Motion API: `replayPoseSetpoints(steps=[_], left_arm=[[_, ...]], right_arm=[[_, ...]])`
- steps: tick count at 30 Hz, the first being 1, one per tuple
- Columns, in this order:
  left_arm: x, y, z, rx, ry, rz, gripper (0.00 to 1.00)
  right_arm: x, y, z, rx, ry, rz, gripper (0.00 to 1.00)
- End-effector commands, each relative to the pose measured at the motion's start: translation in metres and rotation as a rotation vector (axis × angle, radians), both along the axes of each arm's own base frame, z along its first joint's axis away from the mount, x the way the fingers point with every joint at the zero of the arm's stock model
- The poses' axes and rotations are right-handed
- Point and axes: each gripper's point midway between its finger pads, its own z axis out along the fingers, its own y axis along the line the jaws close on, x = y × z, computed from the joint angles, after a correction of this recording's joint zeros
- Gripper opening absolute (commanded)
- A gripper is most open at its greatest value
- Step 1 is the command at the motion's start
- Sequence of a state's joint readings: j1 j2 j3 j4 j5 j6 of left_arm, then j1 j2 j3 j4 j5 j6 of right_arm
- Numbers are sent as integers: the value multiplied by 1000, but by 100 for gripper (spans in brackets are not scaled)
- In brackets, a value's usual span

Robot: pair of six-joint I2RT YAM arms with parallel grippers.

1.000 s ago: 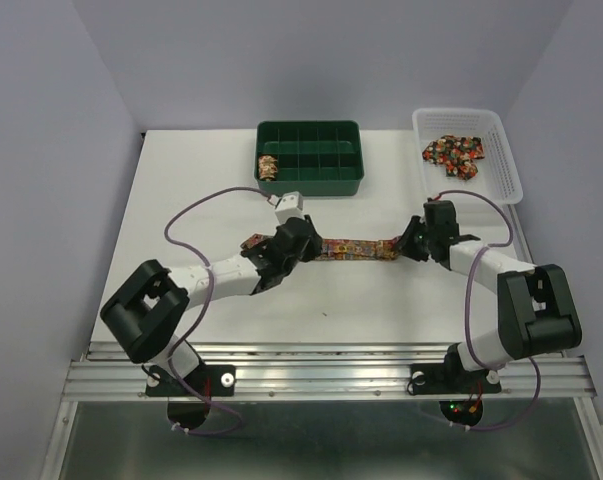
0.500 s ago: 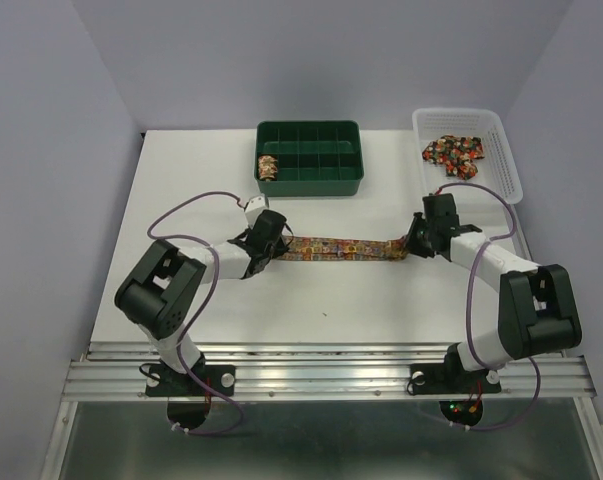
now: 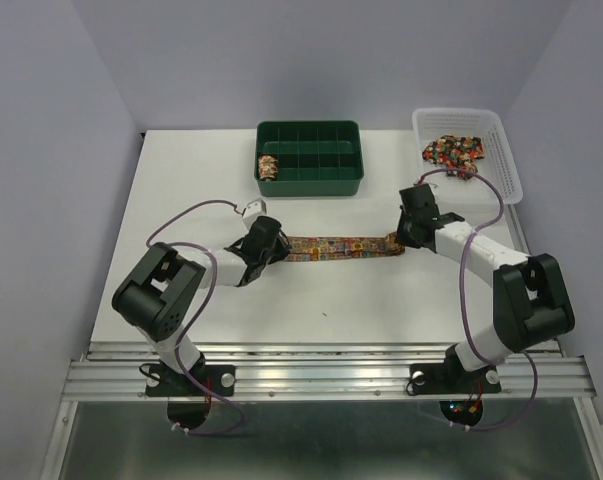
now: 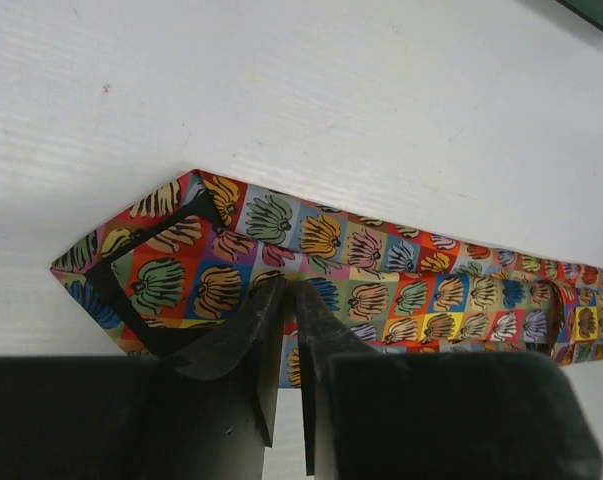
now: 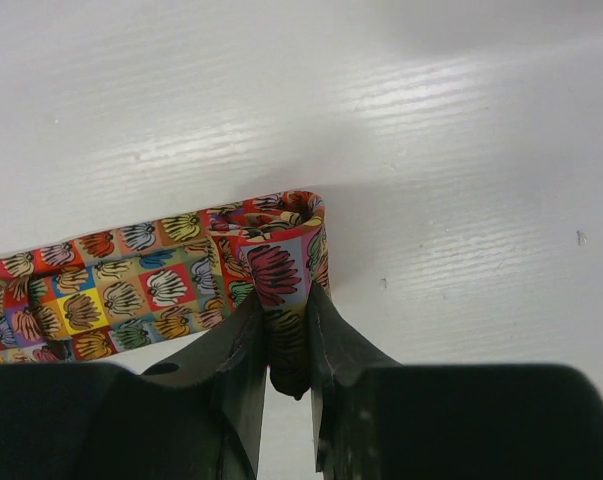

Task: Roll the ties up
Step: Roll the tie

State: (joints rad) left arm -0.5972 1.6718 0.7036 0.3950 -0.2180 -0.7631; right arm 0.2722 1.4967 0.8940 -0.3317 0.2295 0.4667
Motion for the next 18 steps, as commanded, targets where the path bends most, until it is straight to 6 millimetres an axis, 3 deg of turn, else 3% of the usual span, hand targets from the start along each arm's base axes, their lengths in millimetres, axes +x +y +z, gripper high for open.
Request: replayPoseSetpoints(steps=[1, 2, 6, 11, 18], left_arm=[[-47, 12, -31, -7, 139, -26, 22], [-48, 13, -29, -14, 136, -24, 18], [-57, 19, -33, -14, 147, -7, 17], [-59, 31, -42, 43, 175, 40, 17], [-57, 40, -39, 76, 170, 77, 17]], right_arm=[[17, 6, 25, -155, -66, -20, 1], [17, 8, 26, -181, -70, -24, 1], [18, 16, 27, -263, -65, -43, 1], [12, 0, 27, -363, -32, -96, 1], [17, -1, 43, -411, -54, -23, 1]])
